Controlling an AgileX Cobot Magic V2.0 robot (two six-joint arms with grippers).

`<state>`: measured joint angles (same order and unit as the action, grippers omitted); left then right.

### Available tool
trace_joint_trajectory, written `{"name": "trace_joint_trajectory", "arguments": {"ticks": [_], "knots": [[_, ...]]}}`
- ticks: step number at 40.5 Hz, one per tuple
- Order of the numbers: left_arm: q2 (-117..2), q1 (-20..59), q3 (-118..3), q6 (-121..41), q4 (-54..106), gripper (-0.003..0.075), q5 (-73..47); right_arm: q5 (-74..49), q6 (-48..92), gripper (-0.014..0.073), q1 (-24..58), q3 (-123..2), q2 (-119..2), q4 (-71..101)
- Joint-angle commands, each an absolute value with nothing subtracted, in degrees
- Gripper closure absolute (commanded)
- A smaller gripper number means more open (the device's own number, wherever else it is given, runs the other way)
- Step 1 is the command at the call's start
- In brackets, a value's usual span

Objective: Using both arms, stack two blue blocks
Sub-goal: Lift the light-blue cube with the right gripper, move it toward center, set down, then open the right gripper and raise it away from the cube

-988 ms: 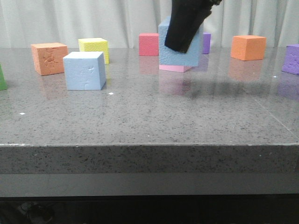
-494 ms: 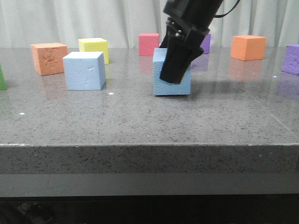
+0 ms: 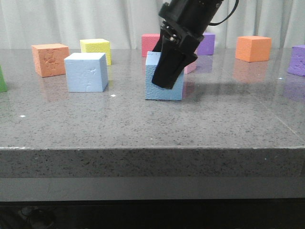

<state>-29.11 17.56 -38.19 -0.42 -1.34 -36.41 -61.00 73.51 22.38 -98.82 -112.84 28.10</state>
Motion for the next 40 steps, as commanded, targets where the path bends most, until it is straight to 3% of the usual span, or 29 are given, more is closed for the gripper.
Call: {"name": "trace_joint_trajectory", "arguments": {"ticks": [1,6,9,24,29,40], "knots": [[-29.7,18.0,-39.8,-0.3,-1.4,0.0229,-32.3,-59.7,74.3,0.0141,22.0,-100.7,-109.6,30.6],[-29.7,18.0,-39.8,0.0,-1.4,0.0229,-32.3,-58.5,74.2,-0.0018,22.0,-100.7,-109.6,30.6],[-29.7,18.0,-39.8,-0.3,-1.4,0.0229,-32.3,-58.1,74.2,-0.0064,22.0,-100.7,-109.6,30.6],[-29.7,18.0,-39.8,0.0,-1.5,0.0229,-32.3,-60.2,63.6,-0.0060,21.9,-100.7,-103.5,30.6],[-29.7,18.0,-39.8,0.0,-1.5,0.0229,-32.3,-60.3,52.8,-0.0060,21.9,-100.7,-98.6,27.7],[-29.7,18.0,-39.8,0.0,-1.5,0.0229,-32.3,-64.0,7.7,-0.0060,22.0,-98.1,-85.8,5.8]]}}
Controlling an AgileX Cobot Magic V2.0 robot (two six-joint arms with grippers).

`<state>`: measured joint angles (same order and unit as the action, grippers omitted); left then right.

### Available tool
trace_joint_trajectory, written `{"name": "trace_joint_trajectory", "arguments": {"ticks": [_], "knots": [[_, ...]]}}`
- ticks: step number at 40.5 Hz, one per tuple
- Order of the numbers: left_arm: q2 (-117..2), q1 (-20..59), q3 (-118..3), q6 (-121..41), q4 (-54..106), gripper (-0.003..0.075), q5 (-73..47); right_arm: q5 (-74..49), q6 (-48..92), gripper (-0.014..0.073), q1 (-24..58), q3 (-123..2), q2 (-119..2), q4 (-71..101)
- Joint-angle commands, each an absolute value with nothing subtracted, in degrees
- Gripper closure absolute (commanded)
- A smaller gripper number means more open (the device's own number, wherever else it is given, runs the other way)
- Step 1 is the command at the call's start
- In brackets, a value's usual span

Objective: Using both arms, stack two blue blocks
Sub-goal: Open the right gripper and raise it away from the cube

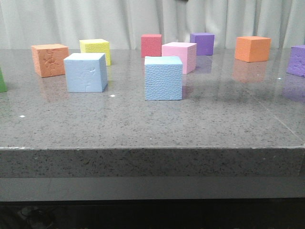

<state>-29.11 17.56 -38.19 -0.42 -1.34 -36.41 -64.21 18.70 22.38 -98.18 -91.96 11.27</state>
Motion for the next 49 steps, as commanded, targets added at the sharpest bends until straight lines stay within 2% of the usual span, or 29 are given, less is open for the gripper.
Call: {"name": "trace_joint_trajectory", "arguments": {"ticks": [1,25,38,41,49], "knots": [[-29.7,18.0,-39.8,0.0,-1.5,0.0229,-32.3,-63.8,6.9,-0.0060,22.3,-97.0,-84.1,5.0],[-29.7,18.0,-39.8,0.0,0.0,0.0229,-32.3,-50.6,3.3,-0.0060,23.7,-61.1,-51.0,8.8],[-30.7,18.0,-40.4,-0.3,0.3,0.0226,-31.7,-45.3,3.3,-0.0060,23.7,-53.3,-43.9,8.8],[-32.2,18.0,-42.1,-2.2,1.8,0.0207,-32.5,-45.9,3.3,-0.0060,23.7,-53.3,-43.9,8.8],[-39.5,18.0,-48.3,-15.1,13.2,0.0087,-31.3,-46.3,3.3,-0.0060,23.7,-53.3,-43.9,8.8]]}}
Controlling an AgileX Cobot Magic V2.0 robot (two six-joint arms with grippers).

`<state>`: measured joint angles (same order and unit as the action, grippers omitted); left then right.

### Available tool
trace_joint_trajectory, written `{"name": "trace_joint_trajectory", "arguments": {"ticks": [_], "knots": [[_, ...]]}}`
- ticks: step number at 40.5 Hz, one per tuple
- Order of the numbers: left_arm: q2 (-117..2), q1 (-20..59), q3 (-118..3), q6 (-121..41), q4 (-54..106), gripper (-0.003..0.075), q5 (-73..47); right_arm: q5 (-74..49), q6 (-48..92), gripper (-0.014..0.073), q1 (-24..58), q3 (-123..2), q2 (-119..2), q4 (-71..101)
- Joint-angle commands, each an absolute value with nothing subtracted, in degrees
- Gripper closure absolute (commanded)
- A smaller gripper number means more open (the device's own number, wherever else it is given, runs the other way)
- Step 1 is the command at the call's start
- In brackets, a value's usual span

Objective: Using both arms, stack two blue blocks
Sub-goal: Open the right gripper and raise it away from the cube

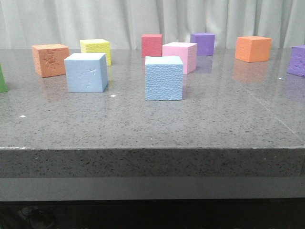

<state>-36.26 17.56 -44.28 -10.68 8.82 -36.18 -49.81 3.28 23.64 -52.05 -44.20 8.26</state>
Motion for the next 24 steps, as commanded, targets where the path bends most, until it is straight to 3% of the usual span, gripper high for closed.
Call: {"name": "trace_joint_trajectory", "arguments": {"ticks": [1,10,17,24], "knots": [[-40.9,18.0,-49.1,-15.3,13.2,0.0083,-31.3,-46.3,3.3,-0.0060,23.7,-53.3,-43.9,8.8],[-54.5,19.3,-58.3,-16.9,13.2,0.0064,-31.7,-46.3,3.3,-0.0060,23.7,-53.3,-43.9,8.8],[-65.6,24.8,-66.7,-16.7,10.9,0.0064,-31.6,-46.3,3.3,-0.0060,23.7,-53.3,-43.9,8.8],[-76.6,26.1,-76.0,-4.7,6.4,0.0066,-38.0,-46.3,3.3,-0.0060,23.7,-53.3,-43.9,8.8]]}}
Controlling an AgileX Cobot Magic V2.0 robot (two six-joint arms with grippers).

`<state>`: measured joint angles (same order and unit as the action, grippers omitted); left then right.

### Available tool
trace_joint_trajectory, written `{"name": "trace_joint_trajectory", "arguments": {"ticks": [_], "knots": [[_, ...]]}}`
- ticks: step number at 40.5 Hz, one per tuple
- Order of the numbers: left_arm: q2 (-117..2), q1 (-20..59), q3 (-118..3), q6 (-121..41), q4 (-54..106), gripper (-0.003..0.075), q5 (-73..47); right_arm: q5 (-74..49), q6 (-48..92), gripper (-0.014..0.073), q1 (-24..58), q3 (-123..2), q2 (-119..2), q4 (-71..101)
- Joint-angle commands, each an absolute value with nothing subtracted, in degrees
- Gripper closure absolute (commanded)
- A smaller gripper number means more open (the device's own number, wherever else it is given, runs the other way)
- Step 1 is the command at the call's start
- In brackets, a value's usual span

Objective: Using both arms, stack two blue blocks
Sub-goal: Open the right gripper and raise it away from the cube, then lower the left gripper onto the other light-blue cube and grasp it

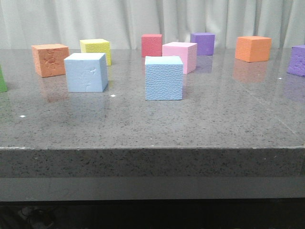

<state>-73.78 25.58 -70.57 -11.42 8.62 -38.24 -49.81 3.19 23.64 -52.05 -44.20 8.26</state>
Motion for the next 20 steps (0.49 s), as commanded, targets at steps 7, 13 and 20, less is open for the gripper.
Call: {"name": "trace_joint_trajectory", "arguments": {"ticks": [7,13,20], "knots": [[-86.6,26.1,-85.8,5.1,2.5,0.0067,-45.4,-46.3,3.3,-0.0060,23.7,-53.3,-43.9,8.8],[-93.6,26.1,-92.5,11.0,-1.7,0.0067,-48.4,-46.3,3.3,-0.0060,23.7,-53.3,-43.9,8.8],[-100.3,26.1,-98.0,15.5,-6.1,0.0067,-52.5,-46.3,3.3,-0.0060,23.7,-53.3,-43.9,8.8]]}}
